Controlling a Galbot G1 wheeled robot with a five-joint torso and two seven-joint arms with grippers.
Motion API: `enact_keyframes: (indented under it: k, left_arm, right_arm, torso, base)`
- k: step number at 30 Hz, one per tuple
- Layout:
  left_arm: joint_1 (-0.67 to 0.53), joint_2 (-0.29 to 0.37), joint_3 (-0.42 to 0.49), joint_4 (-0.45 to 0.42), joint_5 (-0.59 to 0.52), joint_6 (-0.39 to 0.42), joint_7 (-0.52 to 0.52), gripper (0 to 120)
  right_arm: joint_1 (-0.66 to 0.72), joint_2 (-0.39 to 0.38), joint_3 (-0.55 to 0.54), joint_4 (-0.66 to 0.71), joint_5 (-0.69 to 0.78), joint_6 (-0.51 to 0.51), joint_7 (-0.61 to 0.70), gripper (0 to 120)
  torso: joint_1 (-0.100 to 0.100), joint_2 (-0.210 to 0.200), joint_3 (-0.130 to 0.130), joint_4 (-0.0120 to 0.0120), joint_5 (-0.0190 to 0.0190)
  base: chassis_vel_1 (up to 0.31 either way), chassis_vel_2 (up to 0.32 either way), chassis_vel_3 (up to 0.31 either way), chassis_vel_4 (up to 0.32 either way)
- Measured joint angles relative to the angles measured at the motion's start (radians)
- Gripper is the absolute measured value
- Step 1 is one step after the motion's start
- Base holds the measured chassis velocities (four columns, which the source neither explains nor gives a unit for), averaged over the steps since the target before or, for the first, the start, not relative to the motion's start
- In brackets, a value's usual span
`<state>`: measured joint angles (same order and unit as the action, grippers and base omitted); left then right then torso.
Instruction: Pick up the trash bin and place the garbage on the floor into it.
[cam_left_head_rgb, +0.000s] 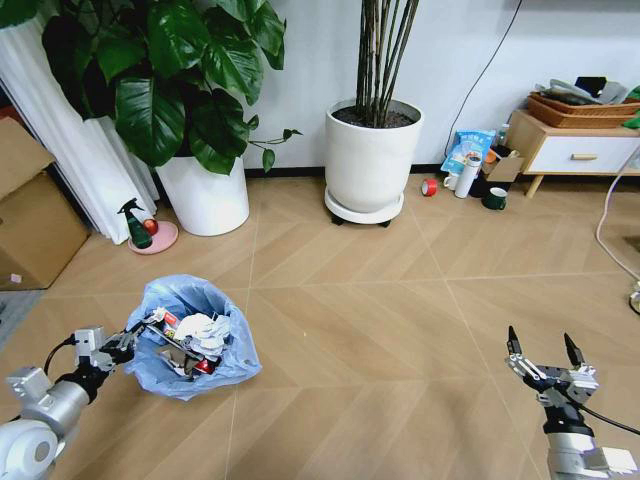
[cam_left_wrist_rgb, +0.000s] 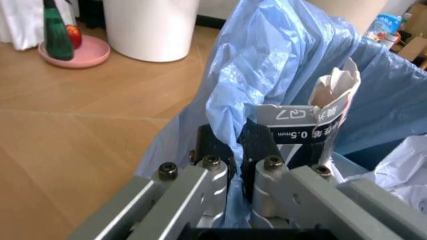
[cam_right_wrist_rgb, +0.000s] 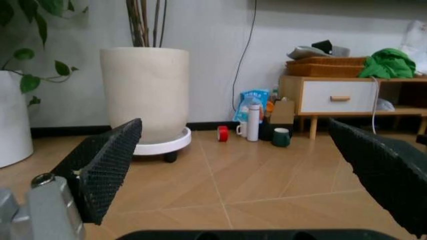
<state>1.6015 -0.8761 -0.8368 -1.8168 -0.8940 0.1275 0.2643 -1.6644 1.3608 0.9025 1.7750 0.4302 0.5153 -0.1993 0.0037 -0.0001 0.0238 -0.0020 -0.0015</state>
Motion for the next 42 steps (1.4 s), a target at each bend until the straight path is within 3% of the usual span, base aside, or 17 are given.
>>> enact_keyframes:
  k: [3,24,42]
  left_arm:
    - [0.002,0.0,-0.001,-0.001,0.0,0.0,0.0,0]
    - [-0.002,-0.002,-0.004,0.0,-0.007,0.002,-0.002,0]
    - [-0.005,0.002,-0.001,0.0,-0.012,0.006,-0.009,0]
  right_arm:
    - [-0.001,0.0,0.0,0.0,0.0,0.001,-0.002,100]
    - [0.0,-0.004,-0.006,0.002,0.003,0.003,-0.008,100]
    - [0.005,-0.006,-0.011,-0.008,0.011,0.01,-0.018,100]
  torso:
    - [0.0,0.0,0.0,-0.0002,0.0012]
    - [0.0,0.0,0.0,-0.0002,0.0007]
    - [0.0,0.0,0.0,-0.0004,0.0006]
  base:
    - [0.174,-0.113,-0.186,0.124]
    - [0.199,-0.106,-0.2,0.117]
    - [0.275,-0.248,-0.28,0.245]
